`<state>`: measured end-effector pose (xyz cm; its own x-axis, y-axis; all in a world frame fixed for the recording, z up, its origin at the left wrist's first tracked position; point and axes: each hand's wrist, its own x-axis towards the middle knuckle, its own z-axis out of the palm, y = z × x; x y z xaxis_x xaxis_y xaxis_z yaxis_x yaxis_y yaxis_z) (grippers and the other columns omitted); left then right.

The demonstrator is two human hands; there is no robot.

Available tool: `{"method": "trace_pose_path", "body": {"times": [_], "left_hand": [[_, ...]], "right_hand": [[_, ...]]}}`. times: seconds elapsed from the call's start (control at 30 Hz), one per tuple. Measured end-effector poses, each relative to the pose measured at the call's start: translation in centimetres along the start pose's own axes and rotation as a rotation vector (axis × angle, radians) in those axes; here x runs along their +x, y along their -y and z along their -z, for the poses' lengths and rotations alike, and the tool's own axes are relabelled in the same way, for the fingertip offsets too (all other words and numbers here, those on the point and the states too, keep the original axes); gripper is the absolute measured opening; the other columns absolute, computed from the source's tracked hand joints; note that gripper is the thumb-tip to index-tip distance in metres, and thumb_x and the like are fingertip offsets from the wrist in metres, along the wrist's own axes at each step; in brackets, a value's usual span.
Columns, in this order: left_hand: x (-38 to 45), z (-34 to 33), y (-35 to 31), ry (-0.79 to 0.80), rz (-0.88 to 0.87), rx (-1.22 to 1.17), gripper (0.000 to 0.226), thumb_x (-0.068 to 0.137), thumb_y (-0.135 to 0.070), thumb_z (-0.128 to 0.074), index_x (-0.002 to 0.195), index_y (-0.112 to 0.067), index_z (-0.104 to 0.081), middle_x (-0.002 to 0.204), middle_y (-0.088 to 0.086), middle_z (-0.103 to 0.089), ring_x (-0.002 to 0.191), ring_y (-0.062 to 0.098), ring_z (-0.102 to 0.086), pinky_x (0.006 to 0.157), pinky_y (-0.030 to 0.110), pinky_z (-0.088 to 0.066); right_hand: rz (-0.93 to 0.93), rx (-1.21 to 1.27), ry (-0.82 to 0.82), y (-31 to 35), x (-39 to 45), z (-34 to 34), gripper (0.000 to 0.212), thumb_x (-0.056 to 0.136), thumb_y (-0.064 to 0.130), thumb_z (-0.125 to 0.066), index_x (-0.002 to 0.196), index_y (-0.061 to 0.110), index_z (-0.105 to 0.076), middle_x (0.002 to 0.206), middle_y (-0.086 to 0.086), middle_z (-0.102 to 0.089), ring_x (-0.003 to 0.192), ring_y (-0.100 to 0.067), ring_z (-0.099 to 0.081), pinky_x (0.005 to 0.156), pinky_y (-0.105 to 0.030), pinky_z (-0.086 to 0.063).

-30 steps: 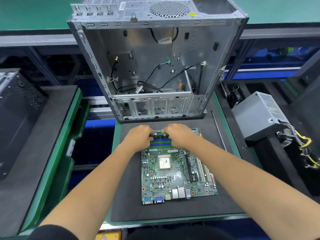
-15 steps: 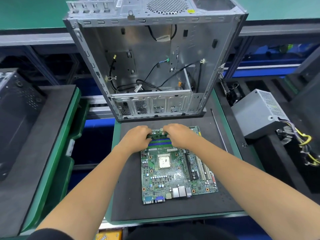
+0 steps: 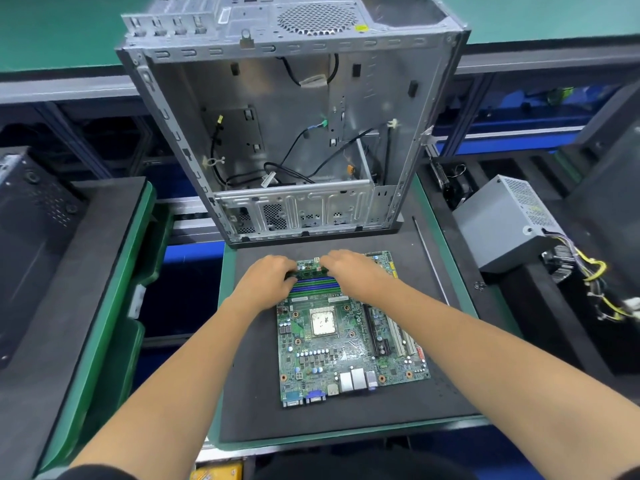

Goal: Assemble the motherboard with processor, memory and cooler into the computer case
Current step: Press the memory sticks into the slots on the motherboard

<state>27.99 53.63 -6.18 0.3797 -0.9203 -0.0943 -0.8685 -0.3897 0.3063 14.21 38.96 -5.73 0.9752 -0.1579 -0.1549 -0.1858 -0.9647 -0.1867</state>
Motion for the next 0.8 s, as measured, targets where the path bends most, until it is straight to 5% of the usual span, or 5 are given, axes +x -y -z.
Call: {"method": "trace_pose_path", "body": {"times": [0.17,0.3,0.5,0.8], "left_hand": [[0.2,0.1,-0.1,0.02,0.027,-0.009,0.014,0.089,-0.02,-0.058,0.084,-0.01,-0.067,0.083,0.004,-0.064,0.081,0.025,-0.059,0.062,0.03,-0.042],[0.2,0.0,0.0,0.003,0.036,-0.004,0.018,0.091,-0.022,-0.058,0.097,-0.009,-0.069,0.092,0.005,-0.062,0.092,0.023,-0.055,0.073,0.031,-0.045],[0.2,0.3,-0.4,0.032,0.049,0.043,0.019,0.092,-0.024,-0.057,0.097,-0.011,-0.07,0.093,0.005,-0.064,0.09,0.025,-0.058,0.074,0.035,-0.049],[-0.2,0.3,-0.6,-0.017,0.073,-0.003,0.017,0.091,-0.021,-0.061,0.081,-0.009,-0.068,0.079,0.004,-0.066,0.067,0.018,-0.049,0.064,0.027,-0.037]], "right_hand": [[-0.173,0.269,-0.097,-2.2,-1.1,1.8,0.02,0.093,0.016,-0.062,0.112,0.01,-0.063,0.108,-0.004,-0.062,0.097,-0.018,-0.057,0.089,-0.033,-0.049],[-0.336,0.545,-0.146,-4.3,-2.6,2.7,0.016,0.09,0.003,-0.057,0.099,0.01,-0.069,0.093,0.0,-0.064,0.077,-0.004,-0.056,0.063,-0.005,-0.043],[-0.349,0.533,-0.027,-4.3,-2.5,1.7,0.018,0.09,0.005,-0.063,0.105,0.009,-0.073,0.105,-0.005,-0.07,0.088,-0.011,-0.058,0.083,-0.02,-0.044],[-0.398,0.536,-0.038,-4.6,-2.2,1.3,0.013,0.091,0.009,-0.066,0.101,0.009,-0.074,0.106,-0.006,-0.07,0.087,-0.012,-0.058,0.081,-0.022,-0.045]]}}
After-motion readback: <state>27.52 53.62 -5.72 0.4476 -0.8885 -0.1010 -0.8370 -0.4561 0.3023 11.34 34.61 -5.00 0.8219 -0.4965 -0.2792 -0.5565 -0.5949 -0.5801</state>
